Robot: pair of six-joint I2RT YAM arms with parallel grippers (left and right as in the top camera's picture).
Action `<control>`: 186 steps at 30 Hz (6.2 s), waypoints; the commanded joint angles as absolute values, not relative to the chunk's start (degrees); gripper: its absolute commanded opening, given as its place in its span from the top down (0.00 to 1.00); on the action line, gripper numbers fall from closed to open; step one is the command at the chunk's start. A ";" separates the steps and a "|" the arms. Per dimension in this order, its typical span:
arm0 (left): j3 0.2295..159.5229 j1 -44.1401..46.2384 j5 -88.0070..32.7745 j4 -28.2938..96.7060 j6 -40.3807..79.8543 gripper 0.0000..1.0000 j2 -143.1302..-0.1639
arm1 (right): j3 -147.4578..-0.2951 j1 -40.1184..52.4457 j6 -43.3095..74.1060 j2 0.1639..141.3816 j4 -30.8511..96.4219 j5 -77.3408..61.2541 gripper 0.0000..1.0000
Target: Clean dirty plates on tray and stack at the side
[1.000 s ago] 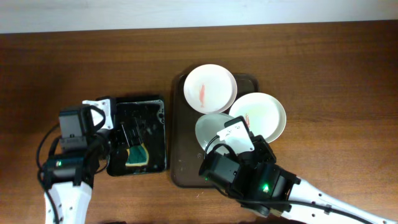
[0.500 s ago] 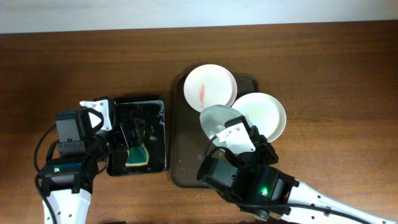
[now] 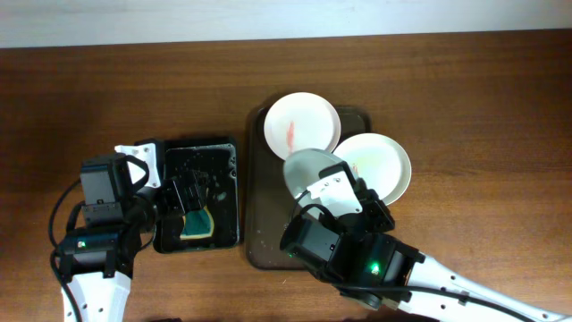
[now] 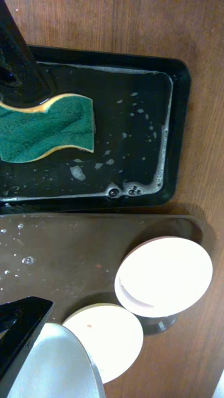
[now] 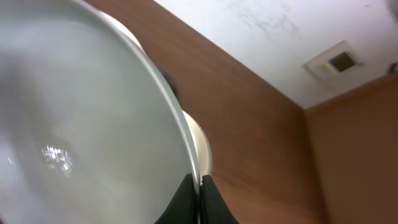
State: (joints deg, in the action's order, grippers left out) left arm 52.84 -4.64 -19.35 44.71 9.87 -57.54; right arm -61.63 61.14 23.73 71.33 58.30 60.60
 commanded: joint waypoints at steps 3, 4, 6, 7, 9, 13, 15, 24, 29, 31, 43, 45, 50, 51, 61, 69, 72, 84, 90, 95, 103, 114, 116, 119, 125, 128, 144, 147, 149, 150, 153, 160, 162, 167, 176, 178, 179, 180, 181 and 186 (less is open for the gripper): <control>53.71 -4.95 -20.16 44.64 9.30 0.00 -57.52 | -62.70 58.81 24.64 72.23 58.33 51.05 0.96; 53.71 -4.95 -20.16 44.64 9.30 0.00 -57.52 | -62.70 58.74 24.45 72.77 60.05 52.82 0.96; 53.71 -4.95 -20.16 44.64 9.30 0.00 -57.52 | -62.70 55.75 36.21 73.41 62.06 53.39 0.96; 53.71 -4.95 -20.16 44.64 9.30 0.00 -57.52 | -62.70 53.60 36.51 73.38 60.66 48.01 0.96; 53.71 -4.95 -20.16 44.64 9.30 0.00 -57.52 | -62.98 47.86 36.49 72.97 58.30 36.67 0.96; 53.71 -4.95 -20.16 44.64 9.30 0.00 -57.52 | -68.40 19.68 23.40 70.85 58.04 1.32 0.96; 53.71 -4.95 -20.16 44.64 9.30 0.00 -57.52 | -68.73 4.36 17.87 70.94 57.87 -11.70 0.96; 53.71 -4.95 -20.16 44.64 9.30 0.00 -57.52 | -68.69 -43.66 17.45 90.15 55.05 -14.79 0.96; 53.71 -4.95 -20.16 44.64 9.30 0.01 -57.52 | -68.69 -43.81 17.56 98.94 53.71 -11.38 0.94; 53.71 -4.95 -20.16 44.64 9.30 0.00 -57.52 | -68.71 -42.48 14.83 96.75 53.21 -16.32 0.63; 53.71 -4.95 -20.16 44.64 9.30 0.01 -57.52 | -67.59 -3.51 9.58 92.73 48.42 -0.12 0.48; 53.71 -4.95 -20.16 44.64 9.30 0.01 -57.52 | -67.59 -3.31 9.26 99.35 46.68 -4.75 0.49; 53.71 -4.95 -20.16 44.64 9.30 0.00 -57.52 | -67.61 -3.44 11.51 105.32 46.52 -5.34 0.96; 53.71 -4.95 -20.16 44.64 9.30 0.00 -57.52 | -67.61 -3.44 11.66 104.01 47.18 -5.28 0.96; 53.71 -4.95 -20.16 44.64 9.30 0.01 -57.52 | -61.87 10.70 20.34 82.37 64.29 -10.37 0.96; 53.71 -4.95 -20.16 44.64 9.30 0.00 -57.52 | -51.11 24.73 22.94 81.12 39.90 -4.91 0.68; 53.71 -4.95 -20.16 44.64 9.30 0.00 -57.52 | -62.72 24.73 20.29 74.00 53.36 -0.36 0.63; 53.56 0.71 -10.17 47.42 3.49 0.01 -75.92 | -57.47 24.75 20.34 53.76 60.80 -0.73 0.59; 53.56 0.75 -3.81 42.37 11.33 0.02 -94.11 | -57.43 24.75 20.38 57.30 60.66 -1.91 0.59; 53.56 0.75 -3.60 37.71 11.31 1.00 -101.30 | -57.43 24.73 20.38 58.52 60.66 -2.55 0.59; 67.83 0.75 -6.61 54.04 10.66 0.71 -100.49 | -57.43 24.73 20.36 58.54 60.69 -2.52 0.59; 52.69 0.75 -7.94 35.14 10.70 1.00 -100.64 | -57.41 24.75 20.36 58.61 60.69 -2.55 0.59; 55.92 0.75 -7.94 40.10 10.68 1.00 -100.57 | -57.08 24.73 20.34 58.81 60.45 -2.52 0.69; 65.56 0.75 -8.49 51.51 9.69 1.00 -99.46 | -52.75 24.75 20.34 62.26 56.73 -2.83 0.69; 70.83 1.76 -21.47 55.86 7.18 1.00 -88.77 | -49.39 24.73 19.33 81.78 41.45 -5.98 0.71; 70.59 8.12 -23.59 55.13 7.29 1.00 -88.49 | -49.39 24.67 19.99 91.94 37.67 -5.78 0.76; 65.39 37.80 -18.83 31.64 42.22 1.00 -118.61 | -49.41 24.62 25.39 98.67 31.68 -3.16 0.96; 65.47 36.77 -10.22 34.83 42.19 1.00 -118.65 | -49.41 24.62 26.04 98.67 32.08 -3.16 0.96; 66.13 34.37 0.97 39.86 42.19 1.00 -117.49 | -49.41 24.60 28.29 98.67 32.49 -1.96 0.96; 66.17 32.75 7.46 42.70 42.17 1.00 -116.42 | -49.41 24.27 29.50 98.67 32.73 -1.67 0.96; 66.17 30.87 10.07 44.66 42.17 1.00 -115.55 | -49.41 22.31 33.67 98.67 33.61 -1.74 0.96; 66.13 36.38 -16.84 28.49 42.19 1.00 -115.55 | -49.52 20.16 34.83 98.67 30.94 -4.32 0.96; 66.13 39.31 -16.27 28.05 42.22 1.00 -115.55 | -49.60 20.16 35.70 98.63 30.79 -4.34 0.96; 65.60 40.84 -16.80 28.01 42.24 1.00 -115.70 | -49.84 20.16 35.70 98.61 30.57 -4.49 0.96; 66.00 31.46 20.29 46.76 40.23 1.00 -115.57 | -49.84 20.16 36.12 98.61 30.59 -4.49 0.96; 66.48 31.51 20.16 46.70 40.27 1.00 -115.57 | -49.84 20.16 36.12 98.61 30.61 -4.49 0.96; 66.48 31.77 16.88 44.84 40.25 1.00 -115.57 | -49.84 20.16 36.10 98.61 30.61 -4.49 0.96; 66.48 32.16 7.86 41.10 40.25 1.00 -115.59 | -49.84 20.16 36.10 98.61 30.61 -4.47 0.96; 66.46 32.40 3.01 39.18 40.25 1.00 -115.59 | -49.84 20.16 36.10 98.61 30.63 -4.47 0.96; 66.46 37.98 -20.84 23.55 40.32 1.00 -116.18 | -49.84 20.23 33.82 98.61 30.55 -5.52 0.96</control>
